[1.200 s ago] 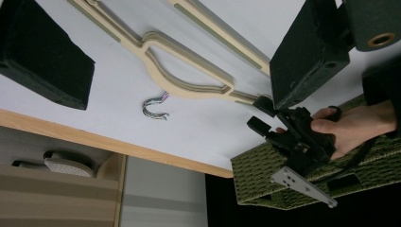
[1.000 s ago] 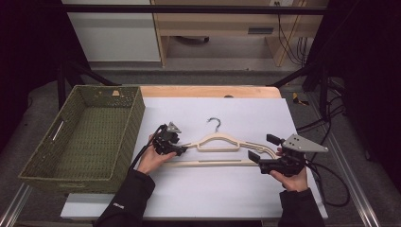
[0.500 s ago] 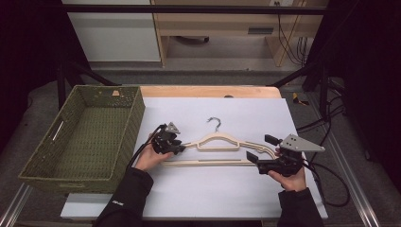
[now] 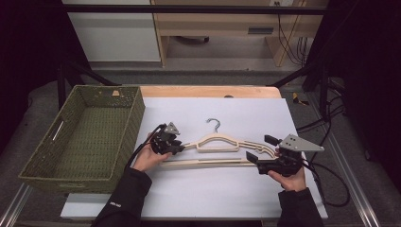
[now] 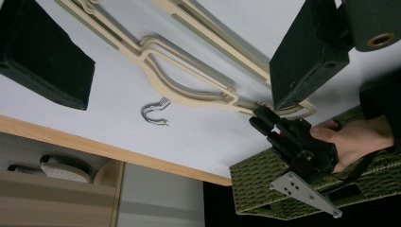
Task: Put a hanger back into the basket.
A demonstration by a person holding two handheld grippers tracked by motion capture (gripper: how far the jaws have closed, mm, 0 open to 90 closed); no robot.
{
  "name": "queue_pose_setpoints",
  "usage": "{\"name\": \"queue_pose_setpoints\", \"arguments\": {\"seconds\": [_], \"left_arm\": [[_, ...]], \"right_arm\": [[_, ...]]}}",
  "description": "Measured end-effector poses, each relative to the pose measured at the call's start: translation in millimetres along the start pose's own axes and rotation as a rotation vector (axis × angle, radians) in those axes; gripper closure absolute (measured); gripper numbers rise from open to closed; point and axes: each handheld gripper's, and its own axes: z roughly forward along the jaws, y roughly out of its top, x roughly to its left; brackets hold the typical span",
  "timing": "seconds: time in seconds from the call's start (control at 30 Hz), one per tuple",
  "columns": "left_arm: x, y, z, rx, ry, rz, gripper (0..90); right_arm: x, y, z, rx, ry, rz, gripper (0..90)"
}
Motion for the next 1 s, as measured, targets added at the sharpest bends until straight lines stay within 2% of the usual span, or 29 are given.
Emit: {"name": "queue_pose_setpoints", "arguments": {"seconds": [0.07,0.13,0.2,0.3,0.7,0.87,0.93,1.0], "left_arm": [[-1.4,0.5,-0.8,0.000,0.004,0.005,71.1],[-6.6,2.5,-4.6,0.015,0.020,0.043,72.8],[-8.7,3.3,-5.7,0.010,0.026,0.045,73.1],[-17.0,6.1,-11.8,0.003,0.051,0.075,74.8],[-37.9,9.3,-24.6,-0.015,0.093,0.111,76.3],[-41.9,2.7,-16.8,0.008,0.077,0.104,75.3],[-42.2,-1.6,-10.3,0.026,0.067,0.093,74.9],[-41.9,-4.6,-4.1,0.057,0.066,0.104,74.6]], "right_arm": [[0.2,-0.1,0.1,0.000,0.000,0.002,7.7],[0.4,-0.4,0.9,0.003,0.000,0.001,7.8],[0.5,-0.6,1.4,0.005,0.001,-0.001,7.9],[1.6,-1.8,5.0,0.018,0.002,0.005,8.3],[5.9,-7.6,19.4,0.061,0.011,-0.001,9.3],[6.4,-8.0,20.3,0.062,0.012,0.001,9.4],[6.6,-7.9,19.8,0.063,0.011,0.003,9.4],[6.5,-7.8,19.6,0.062,0.011,0.004,9.4]]}}
